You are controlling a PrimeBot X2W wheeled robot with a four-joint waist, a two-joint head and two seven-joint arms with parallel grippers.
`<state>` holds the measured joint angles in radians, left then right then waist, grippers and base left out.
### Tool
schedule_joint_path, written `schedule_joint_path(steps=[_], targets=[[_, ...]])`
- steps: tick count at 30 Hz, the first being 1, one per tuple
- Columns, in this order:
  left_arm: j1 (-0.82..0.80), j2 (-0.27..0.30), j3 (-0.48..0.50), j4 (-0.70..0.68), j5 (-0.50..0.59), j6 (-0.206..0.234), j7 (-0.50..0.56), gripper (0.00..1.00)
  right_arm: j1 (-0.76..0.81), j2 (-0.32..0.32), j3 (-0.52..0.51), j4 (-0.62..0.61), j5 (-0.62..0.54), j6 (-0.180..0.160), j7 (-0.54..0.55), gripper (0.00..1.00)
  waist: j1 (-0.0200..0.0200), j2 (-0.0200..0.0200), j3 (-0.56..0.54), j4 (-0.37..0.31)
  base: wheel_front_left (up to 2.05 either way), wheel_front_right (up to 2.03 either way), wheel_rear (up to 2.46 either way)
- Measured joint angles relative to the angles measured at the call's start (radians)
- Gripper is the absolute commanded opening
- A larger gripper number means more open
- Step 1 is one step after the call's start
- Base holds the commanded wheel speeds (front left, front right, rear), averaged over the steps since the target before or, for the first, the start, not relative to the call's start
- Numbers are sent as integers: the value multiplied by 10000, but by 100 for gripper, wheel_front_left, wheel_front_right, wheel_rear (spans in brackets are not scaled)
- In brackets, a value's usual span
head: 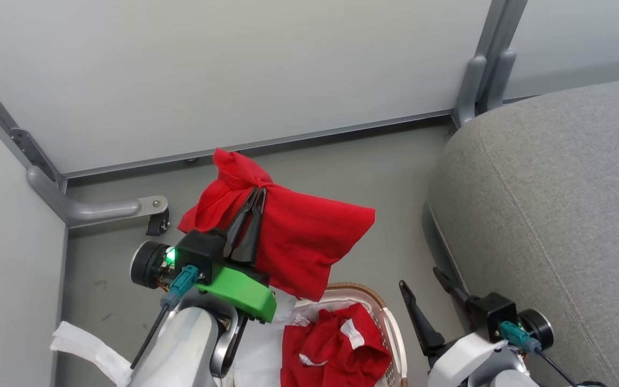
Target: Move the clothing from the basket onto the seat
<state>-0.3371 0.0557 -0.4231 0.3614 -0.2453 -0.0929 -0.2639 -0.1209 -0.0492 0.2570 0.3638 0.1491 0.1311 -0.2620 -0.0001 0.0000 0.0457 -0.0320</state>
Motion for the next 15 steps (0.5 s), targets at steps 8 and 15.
schedule_joint_path(steps=[8,15], targets=[[34,-36,182,-627,-2,-100,0,0,104,4,1195,198,90,0,0,100,0,0,-208,189,0,0,0],[48,-46,-8,-775,-117,-127,0,0,-541,-33,2420,372,604,0,2,100,0,0,-227,394,0,0,0]])
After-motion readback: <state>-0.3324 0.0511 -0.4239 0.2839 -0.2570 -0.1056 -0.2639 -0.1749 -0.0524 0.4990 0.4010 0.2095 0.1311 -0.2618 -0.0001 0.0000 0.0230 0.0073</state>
